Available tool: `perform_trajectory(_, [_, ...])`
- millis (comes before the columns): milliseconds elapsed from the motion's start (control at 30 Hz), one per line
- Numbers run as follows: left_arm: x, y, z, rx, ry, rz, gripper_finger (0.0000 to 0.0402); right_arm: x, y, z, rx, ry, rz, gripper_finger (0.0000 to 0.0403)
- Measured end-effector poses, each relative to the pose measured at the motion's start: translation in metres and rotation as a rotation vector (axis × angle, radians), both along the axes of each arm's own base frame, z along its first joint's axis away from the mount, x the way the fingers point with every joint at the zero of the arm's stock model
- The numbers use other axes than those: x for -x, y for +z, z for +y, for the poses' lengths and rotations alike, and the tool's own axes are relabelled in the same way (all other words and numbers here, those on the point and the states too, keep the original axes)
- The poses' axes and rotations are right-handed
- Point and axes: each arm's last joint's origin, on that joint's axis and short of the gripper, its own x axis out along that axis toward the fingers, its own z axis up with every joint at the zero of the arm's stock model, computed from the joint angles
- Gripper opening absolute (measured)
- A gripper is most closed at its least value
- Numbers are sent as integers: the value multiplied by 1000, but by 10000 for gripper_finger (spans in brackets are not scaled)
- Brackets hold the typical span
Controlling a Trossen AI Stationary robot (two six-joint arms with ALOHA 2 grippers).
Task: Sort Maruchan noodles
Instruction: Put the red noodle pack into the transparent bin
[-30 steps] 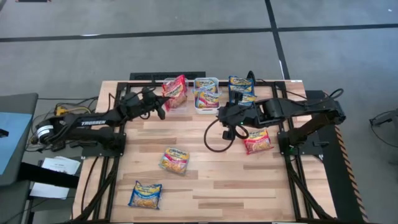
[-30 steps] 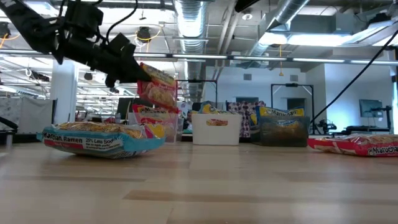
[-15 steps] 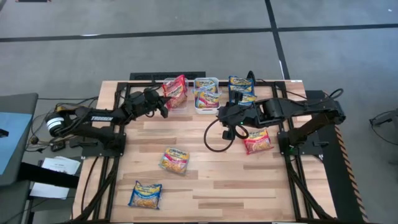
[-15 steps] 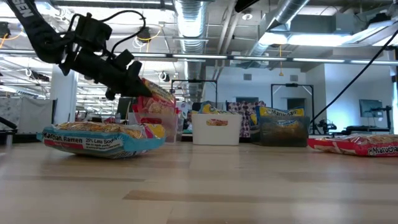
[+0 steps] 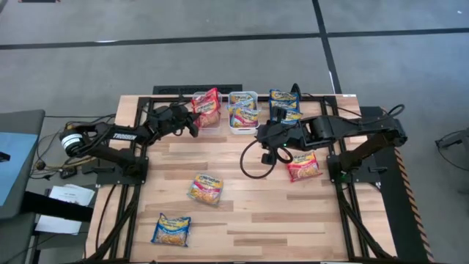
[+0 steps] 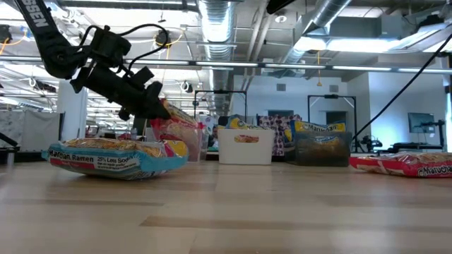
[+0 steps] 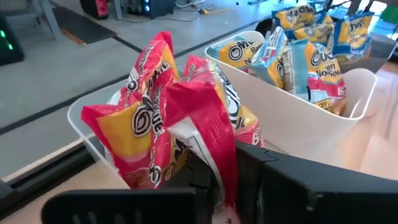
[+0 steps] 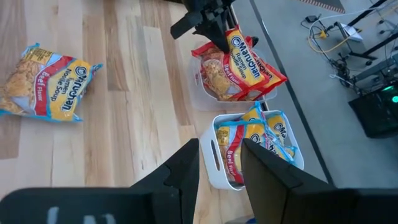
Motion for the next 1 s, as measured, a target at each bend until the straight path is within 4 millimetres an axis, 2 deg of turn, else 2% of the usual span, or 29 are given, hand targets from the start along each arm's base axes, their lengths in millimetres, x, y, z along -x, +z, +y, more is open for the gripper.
perform_trajectory(233, [-4,4,1,-14,-63,-5,67,0,0,0,-10,-9,-6,140])
perform_trajectory(533, [-5,11,2,-28,-55,-21,122,0,-1,0,-10,-10,-2,140])
perform_trajectory(800, [3,20,-4,2,-35,-5,128,3,-3,0,-6,-10,34,140])
perform_trajectory(1000, [13,42,-11,-15,-22,-54,128,3,-3,0,-6,-11,33,140])
